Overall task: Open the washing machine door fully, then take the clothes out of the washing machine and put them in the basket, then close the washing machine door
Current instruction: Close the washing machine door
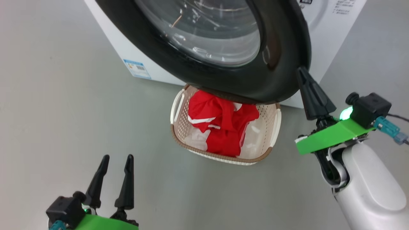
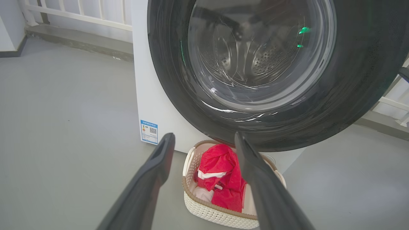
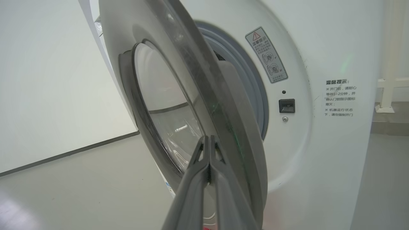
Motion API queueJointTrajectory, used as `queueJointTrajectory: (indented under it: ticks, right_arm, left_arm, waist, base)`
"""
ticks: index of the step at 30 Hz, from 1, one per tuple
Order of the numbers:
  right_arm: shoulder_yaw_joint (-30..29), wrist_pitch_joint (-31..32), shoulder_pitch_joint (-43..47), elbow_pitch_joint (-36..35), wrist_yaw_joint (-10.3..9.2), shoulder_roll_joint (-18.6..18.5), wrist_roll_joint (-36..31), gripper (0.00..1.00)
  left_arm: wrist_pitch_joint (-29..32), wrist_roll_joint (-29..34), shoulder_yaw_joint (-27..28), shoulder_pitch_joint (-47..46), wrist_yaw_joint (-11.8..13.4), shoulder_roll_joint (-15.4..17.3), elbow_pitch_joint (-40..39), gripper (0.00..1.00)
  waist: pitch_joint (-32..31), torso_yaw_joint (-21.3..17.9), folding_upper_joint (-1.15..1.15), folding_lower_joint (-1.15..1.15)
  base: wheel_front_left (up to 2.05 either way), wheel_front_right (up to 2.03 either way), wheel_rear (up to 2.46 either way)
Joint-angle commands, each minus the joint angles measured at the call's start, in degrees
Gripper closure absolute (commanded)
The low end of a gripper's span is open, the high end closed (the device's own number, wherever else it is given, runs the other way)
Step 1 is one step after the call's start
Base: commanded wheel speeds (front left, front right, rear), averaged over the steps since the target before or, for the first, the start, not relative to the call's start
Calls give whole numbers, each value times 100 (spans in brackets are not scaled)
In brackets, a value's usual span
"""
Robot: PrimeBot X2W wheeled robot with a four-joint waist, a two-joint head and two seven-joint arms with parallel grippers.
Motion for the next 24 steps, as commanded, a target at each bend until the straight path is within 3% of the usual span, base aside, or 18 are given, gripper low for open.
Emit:
queueJointTrajectory:
  ticks: [1,24]
  right_arm:
    - [66,-36,-231,-96,37,10,-39,100]
    - [-463,-36,-1625,5,37,-113,-157,100]
  left_arm:
    - [-29,-77,149,-195,-32,51,-137,0]
    - [-29,-405,-197,-939,-32,51,-176,0]
  waist:
    - [310,139,0,0]
    - [1412,380,0,0]
  base:
    - [0,0,0]
    - [0,0,0]
